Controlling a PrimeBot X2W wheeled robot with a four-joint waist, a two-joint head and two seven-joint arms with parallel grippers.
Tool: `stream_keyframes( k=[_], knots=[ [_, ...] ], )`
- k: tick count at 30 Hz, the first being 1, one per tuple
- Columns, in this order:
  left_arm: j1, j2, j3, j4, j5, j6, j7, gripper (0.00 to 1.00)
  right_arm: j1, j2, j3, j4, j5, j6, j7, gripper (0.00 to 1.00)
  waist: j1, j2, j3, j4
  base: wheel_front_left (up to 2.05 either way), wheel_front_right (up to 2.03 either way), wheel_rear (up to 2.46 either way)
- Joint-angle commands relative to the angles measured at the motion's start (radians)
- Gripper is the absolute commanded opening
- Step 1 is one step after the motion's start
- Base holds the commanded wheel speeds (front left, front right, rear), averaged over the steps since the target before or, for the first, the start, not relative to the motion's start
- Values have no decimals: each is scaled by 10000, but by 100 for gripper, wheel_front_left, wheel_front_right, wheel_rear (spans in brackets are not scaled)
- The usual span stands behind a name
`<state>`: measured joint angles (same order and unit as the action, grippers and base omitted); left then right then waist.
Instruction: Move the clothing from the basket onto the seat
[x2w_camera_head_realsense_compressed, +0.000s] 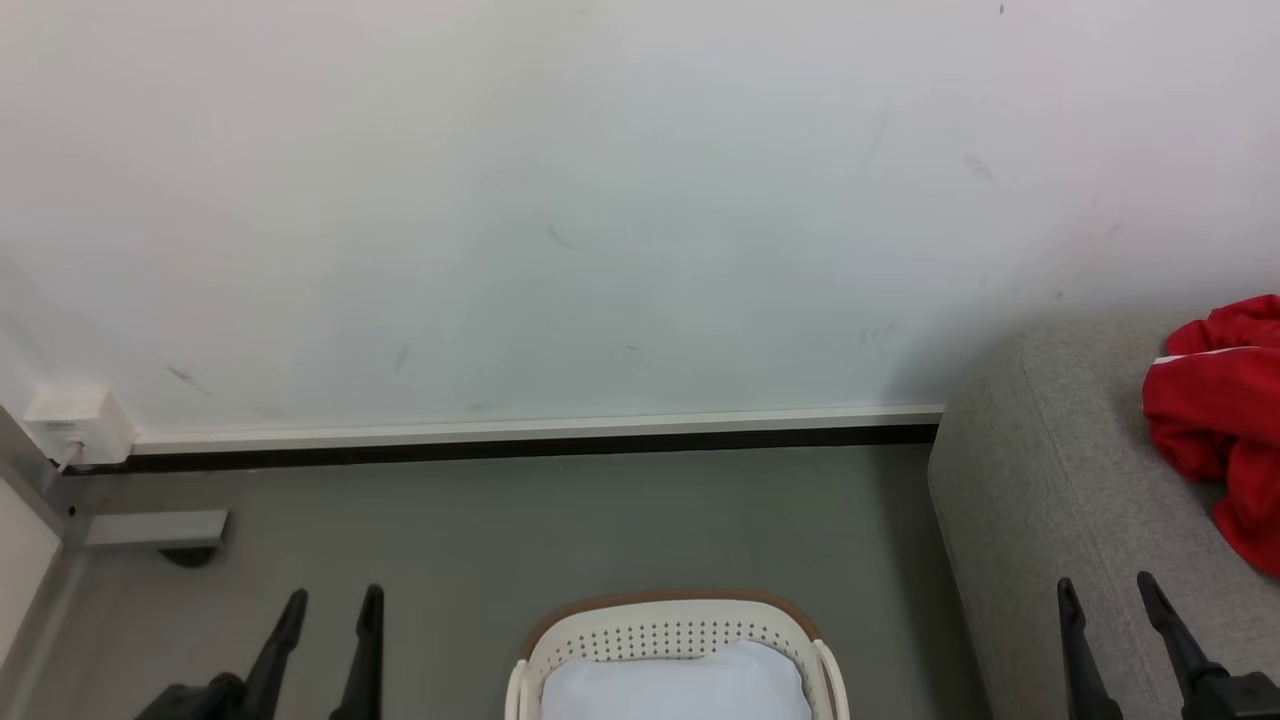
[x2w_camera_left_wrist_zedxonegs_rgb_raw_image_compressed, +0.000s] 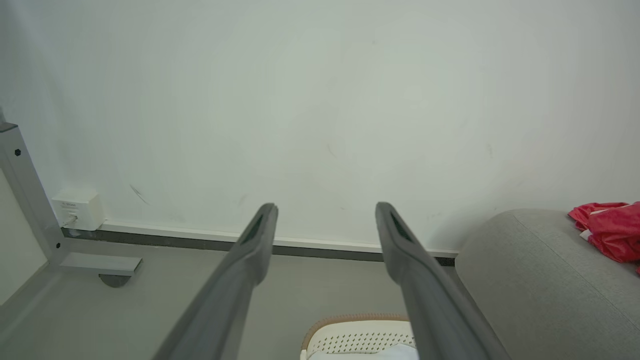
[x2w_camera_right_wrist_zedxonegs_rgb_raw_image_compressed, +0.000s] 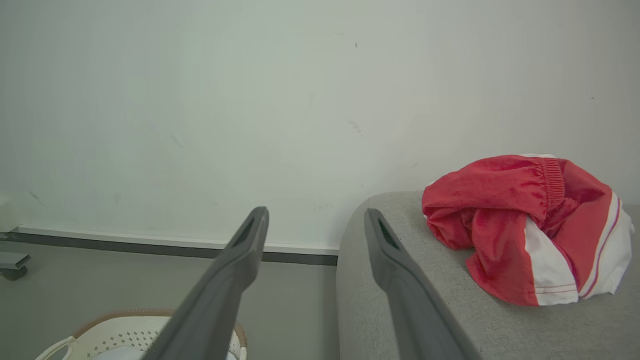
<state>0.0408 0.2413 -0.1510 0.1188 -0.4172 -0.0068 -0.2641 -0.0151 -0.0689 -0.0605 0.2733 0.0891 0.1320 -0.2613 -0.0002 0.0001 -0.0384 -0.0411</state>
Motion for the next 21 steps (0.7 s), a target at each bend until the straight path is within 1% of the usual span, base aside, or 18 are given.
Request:
stream_keyframes(
  k=[1,6,11,17,21],
  knots=[
    [139,-93,134,68,225,-107,-4,100,176,23,-34,-60,-15,-25,-49,100,2,-1,-22,3,0,0,0],
    [283,-572,663,335,850,-551,-4,100,428,171,81,95,29,-25,-50,100,2,-1,-124,17,0,0,0],
    [305,-914,1132,622,1317,-773,-5,100,390,177,426,417,228,-25,-45,100,2,-1,-204,8,0,0,0],
    [297,-1113,1484,918,1596,-1048,-5,100,173,180,546,581,352,-25,-46,100,2,-1,-237,82,0,0,0],
    [222,-1192,1638,1063,1719,-1136,-5,100,180,179,661,575,390,-25,-46,100,2,-1,-268,165,0,0,0]
  ],
)
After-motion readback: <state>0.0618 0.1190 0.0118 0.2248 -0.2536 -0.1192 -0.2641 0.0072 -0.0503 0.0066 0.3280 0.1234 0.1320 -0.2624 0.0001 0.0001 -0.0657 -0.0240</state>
